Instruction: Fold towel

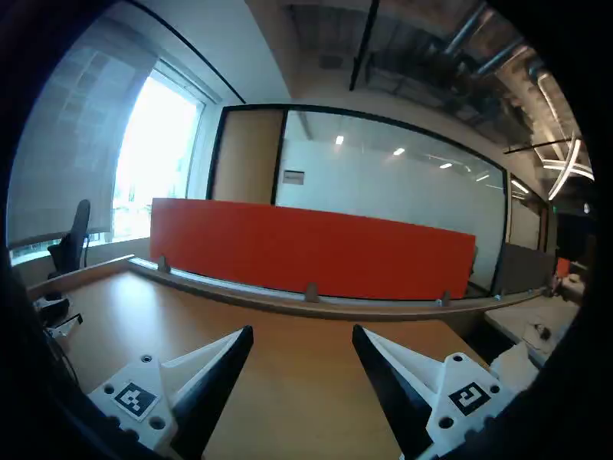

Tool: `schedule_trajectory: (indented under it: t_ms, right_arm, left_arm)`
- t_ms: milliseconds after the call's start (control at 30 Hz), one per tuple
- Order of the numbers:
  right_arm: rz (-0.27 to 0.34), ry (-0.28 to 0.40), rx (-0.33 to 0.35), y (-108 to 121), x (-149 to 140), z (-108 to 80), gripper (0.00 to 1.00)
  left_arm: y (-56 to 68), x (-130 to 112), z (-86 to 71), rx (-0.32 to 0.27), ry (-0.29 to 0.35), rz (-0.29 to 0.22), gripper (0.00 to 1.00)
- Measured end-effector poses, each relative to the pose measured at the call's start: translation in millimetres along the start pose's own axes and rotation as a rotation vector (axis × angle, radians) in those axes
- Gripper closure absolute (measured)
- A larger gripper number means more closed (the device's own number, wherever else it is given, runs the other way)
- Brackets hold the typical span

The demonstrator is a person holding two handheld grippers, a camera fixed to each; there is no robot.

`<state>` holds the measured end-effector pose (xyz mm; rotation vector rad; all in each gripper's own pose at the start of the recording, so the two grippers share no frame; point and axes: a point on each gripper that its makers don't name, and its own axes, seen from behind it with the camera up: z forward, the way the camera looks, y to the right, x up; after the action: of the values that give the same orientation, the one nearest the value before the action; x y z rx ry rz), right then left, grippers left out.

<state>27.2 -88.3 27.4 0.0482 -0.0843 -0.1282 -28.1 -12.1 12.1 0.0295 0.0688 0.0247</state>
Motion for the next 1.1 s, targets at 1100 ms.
schedule_trajectory:
  t_ms: [1100]
  right_arm:
    - [-0.009, -0.011, -0.013, 8.1, -5.0, 0.9, 0.0]
  left_arm:
    - [-3.8, -13.8, 2.4, 0.005, -0.023, -0.009, 0.06]
